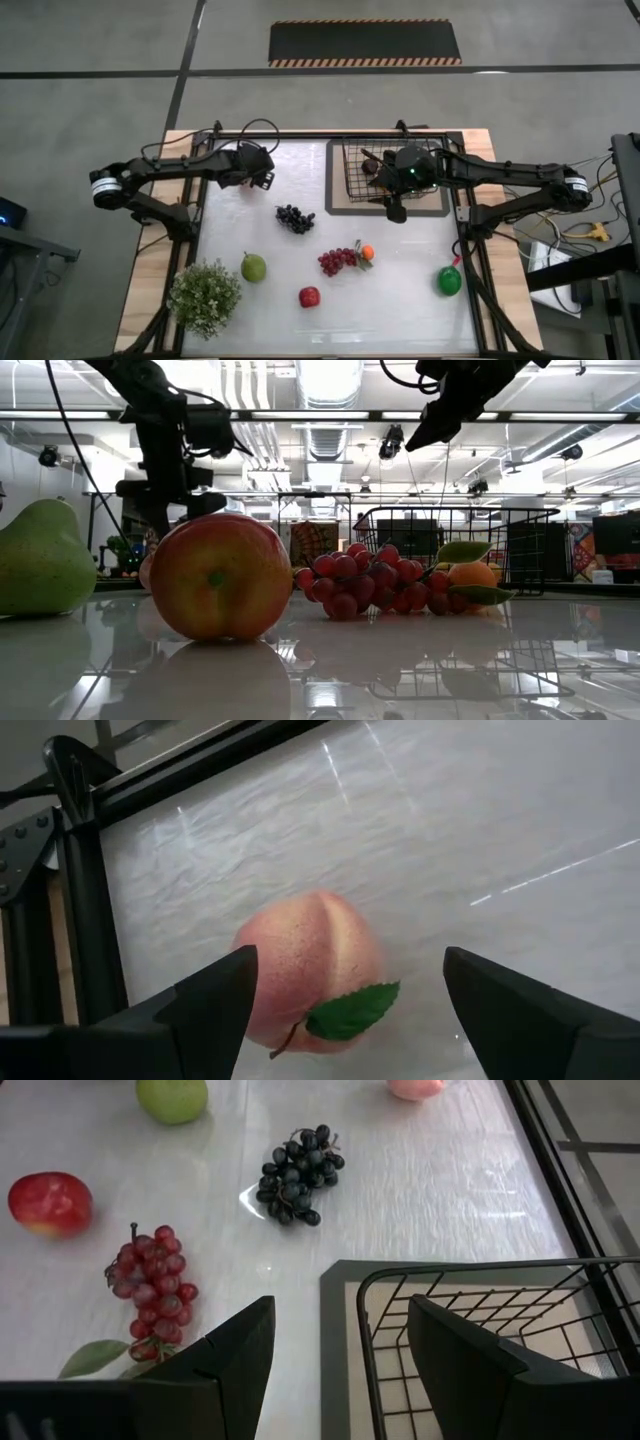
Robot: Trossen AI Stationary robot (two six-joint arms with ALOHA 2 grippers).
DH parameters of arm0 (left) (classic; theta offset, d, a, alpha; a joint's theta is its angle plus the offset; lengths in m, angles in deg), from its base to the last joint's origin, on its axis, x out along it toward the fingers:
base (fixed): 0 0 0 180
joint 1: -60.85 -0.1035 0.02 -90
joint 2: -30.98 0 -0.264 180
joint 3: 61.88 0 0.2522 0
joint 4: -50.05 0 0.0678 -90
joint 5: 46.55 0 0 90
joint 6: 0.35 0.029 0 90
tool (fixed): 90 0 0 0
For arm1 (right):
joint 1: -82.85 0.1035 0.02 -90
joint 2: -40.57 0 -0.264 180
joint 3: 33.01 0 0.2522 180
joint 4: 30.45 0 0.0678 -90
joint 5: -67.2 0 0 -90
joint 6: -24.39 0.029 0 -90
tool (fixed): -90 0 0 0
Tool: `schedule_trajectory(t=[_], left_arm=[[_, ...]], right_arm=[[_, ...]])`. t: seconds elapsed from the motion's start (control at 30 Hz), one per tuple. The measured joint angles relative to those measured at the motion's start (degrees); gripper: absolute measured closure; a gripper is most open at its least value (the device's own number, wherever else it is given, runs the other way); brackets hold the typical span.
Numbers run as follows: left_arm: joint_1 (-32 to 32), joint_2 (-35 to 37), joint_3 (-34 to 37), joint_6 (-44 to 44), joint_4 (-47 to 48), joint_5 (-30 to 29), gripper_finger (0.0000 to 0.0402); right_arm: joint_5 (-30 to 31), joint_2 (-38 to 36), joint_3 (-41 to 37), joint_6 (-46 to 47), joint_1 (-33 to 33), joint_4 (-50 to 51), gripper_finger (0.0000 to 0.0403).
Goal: Build produce basket
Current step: Put the peach into the black basket
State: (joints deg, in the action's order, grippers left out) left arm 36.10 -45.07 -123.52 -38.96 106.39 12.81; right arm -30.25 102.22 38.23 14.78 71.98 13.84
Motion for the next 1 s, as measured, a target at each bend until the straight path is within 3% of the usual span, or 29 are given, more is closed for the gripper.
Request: schedule_trajectory(t=[0.3,0.57,1.0], left_arm=[[0.07,0.0,2.41,-1.23,-0.08,0.48,0.0029],[0.0,-0.07,4.93,-3.08,-0.55,-0.12,0.0027],[-0.02,-3.64,9.1,-3.26,-10.77,-1.78,0.0039]], right_arm=[[0.0,0.0,0.0,-0.35,0.0,0.0,0.0188],[0.0,0.0,0.0,-0.31,0.0,0.02,0.0188],[0.01,0.0,0.0,0.69,0.0,0.01,0.0188]])
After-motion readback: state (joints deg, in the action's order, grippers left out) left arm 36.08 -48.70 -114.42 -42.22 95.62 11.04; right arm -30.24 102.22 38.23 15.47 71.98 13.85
